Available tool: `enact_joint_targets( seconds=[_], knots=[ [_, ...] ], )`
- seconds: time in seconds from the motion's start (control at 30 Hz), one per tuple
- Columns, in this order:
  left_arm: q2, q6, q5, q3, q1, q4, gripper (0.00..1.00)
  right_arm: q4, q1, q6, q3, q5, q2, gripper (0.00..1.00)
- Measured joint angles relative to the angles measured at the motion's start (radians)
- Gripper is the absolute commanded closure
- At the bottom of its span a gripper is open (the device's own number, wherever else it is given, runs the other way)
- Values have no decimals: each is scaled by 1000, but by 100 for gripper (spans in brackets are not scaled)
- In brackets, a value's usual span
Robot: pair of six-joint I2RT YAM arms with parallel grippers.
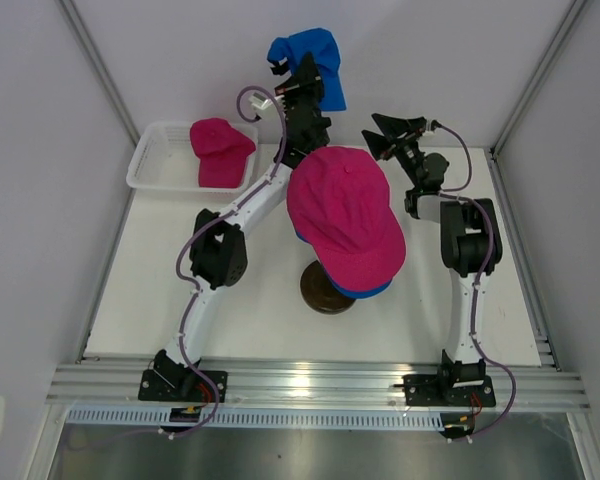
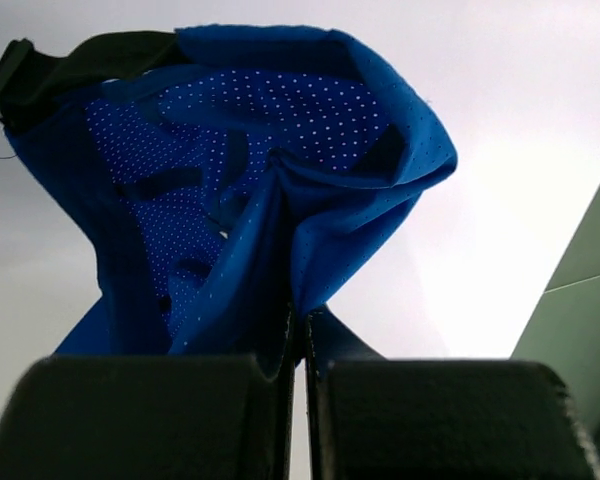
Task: Stack the hats
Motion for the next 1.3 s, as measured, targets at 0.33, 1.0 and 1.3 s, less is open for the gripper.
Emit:
enact_joint_targets(
  seconds=[0.33,1.0,1.3],
  knots=[
    [-5,-58,63,-161,41,44,99,-1,11,59,203,2,166,5],
    [-5,-303,132,-185,82,19,99,3,108,105,351,-5,288,15],
    [-8,-418,175,-282,58,-130,99,4,99,85,375,-9,295,44]
  ],
)
